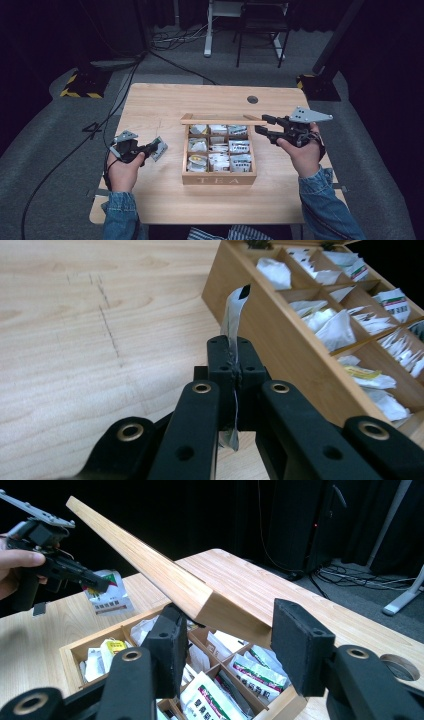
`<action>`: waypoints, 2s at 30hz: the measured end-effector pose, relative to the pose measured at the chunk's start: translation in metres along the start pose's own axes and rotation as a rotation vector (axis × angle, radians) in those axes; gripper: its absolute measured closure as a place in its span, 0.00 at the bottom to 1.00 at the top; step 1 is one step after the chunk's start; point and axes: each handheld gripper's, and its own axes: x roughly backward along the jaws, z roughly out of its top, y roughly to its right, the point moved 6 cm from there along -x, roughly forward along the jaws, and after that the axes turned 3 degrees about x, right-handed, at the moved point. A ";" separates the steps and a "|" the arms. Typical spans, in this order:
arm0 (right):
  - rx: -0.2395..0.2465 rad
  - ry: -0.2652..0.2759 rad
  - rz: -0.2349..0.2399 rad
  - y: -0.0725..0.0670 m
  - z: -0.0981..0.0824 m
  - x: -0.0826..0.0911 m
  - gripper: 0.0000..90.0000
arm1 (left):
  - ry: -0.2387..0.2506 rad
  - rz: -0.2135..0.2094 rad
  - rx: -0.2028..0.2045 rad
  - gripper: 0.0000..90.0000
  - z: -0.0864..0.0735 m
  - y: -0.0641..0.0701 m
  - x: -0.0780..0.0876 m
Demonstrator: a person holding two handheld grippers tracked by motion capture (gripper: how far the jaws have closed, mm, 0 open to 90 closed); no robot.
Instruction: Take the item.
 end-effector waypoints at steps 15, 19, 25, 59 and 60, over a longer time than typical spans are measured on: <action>0.000 -0.009 -0.002 -0.001 -0.001 -0.001 0.54 | -0.036 0.009 0.032 0.99 -0.011 -0.013 -0.013; 0.000 -0.010 -0.002 -0.001 -0.001 -0.001 0.54 | -0.051 0.010 0.043 0.98 -0.014 -0.016 -0.015; 0.000 -0.010 -0.003 -0.001 -0.001 -0.001 0.54 | -0.057 0.010 0.052 0.95 -0.015 -0.016 -0.017; 0.006 -0.026 0.002 -0.005 -0.005 0.002 0.54 | 0.034 0.183 -0.075 0.32 0.015 -0.004 0.005; 0.005 -0.027 0.001 -0.005 -0.006 0.002 0.54 | 0.036 0.181 -0.078 0.32 0.016 -0.002 0.005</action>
